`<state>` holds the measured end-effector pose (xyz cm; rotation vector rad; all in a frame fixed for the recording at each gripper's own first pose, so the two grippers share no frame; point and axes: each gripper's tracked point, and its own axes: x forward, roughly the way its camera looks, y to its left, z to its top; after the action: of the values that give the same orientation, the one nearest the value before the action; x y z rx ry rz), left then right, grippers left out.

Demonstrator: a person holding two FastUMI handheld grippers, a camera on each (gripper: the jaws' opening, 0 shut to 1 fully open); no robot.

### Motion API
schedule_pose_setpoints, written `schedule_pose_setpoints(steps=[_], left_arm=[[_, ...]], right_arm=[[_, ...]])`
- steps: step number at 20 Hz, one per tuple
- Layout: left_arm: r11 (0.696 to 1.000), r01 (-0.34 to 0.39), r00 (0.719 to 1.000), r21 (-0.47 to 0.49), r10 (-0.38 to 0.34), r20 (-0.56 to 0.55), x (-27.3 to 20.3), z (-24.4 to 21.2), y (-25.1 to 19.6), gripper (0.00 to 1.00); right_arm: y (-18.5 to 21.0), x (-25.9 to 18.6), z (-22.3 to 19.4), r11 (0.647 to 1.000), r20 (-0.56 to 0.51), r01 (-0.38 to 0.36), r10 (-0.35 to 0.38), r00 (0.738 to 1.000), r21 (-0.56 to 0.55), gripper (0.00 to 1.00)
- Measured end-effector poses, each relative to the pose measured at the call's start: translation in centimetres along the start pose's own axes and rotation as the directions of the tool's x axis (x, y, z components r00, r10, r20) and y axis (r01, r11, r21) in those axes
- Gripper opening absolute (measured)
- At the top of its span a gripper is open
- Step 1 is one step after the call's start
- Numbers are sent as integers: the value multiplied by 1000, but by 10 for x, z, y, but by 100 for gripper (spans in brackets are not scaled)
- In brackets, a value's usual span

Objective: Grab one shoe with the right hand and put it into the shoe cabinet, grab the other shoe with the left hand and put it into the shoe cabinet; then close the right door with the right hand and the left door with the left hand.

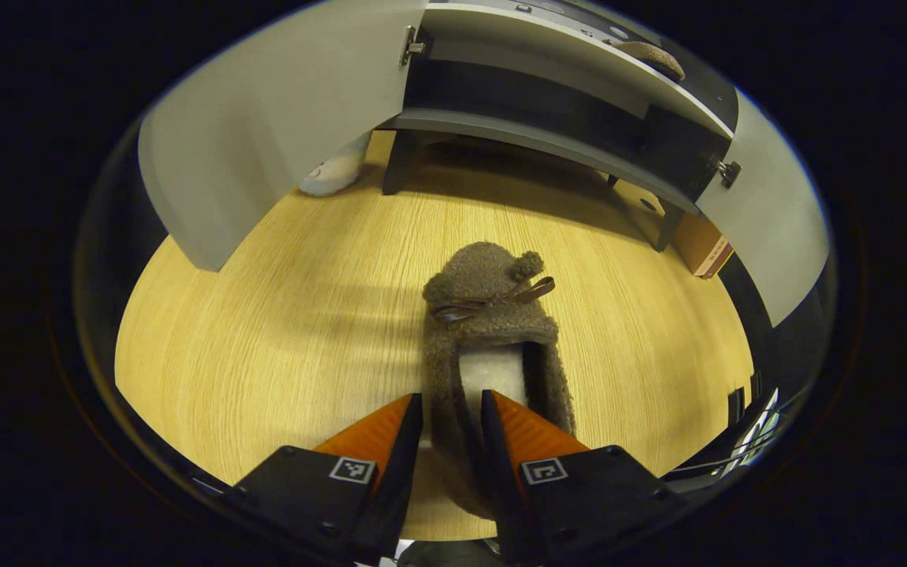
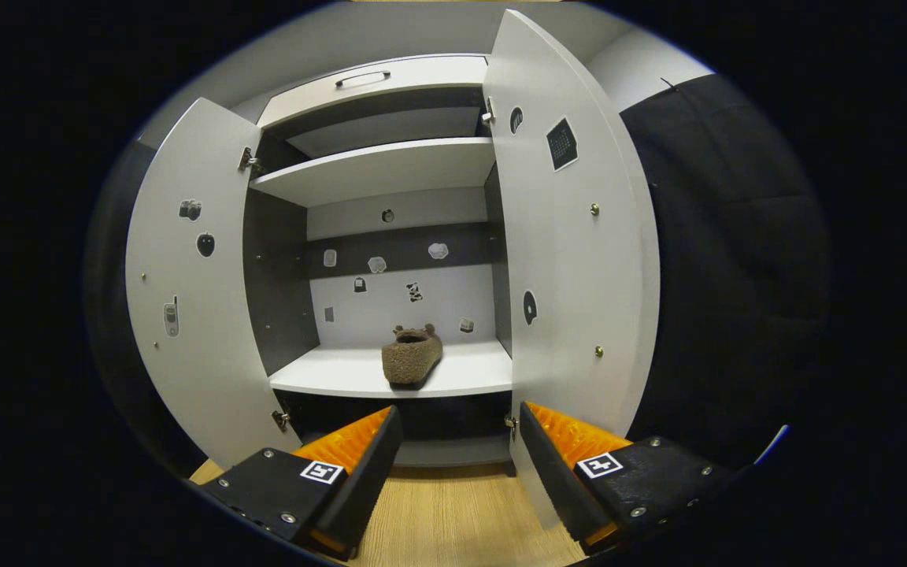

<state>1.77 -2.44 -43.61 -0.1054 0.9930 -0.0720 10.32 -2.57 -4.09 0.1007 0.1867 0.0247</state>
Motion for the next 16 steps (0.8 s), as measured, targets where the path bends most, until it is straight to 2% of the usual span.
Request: schedule_pose_setpoints(steps=[1,2,4,5,6,11,16], left_arm=[[1000,-26,1000,-3,25,-16,-6,3,2,60],[999,-45,998,-2,45,-36,-3,1,7,34],[999,-44,996,-5,43,-78,-4,-1,9,14],[998,-65,995,-6,64,-76,-6,3,12,14],[998,-64,995,-2,63,-75,-8,3,11,7],[999,22,996,-27,-24,-85,-41,10,-20,7],[998,57,997,8,-56,-55,-88,49,-38,7]], right_arm=[[-1,-1,1,1000,2,1,-1,1000,0,92],[-3,-2,2,1000,4,3,-3,1000,0,92],[-5,-4,2,1000,4,4,-4,1000,2,92],[1,-11,-2,1000,9,8,-8,1000,3,92],[1,-14,-3,1000,18,10,-10,1000,0,92],[-6,-19,-2,999,39,31,-29,999,-44,92],[-7,-26,-5,999,40,29,-28,999,-24,92]])
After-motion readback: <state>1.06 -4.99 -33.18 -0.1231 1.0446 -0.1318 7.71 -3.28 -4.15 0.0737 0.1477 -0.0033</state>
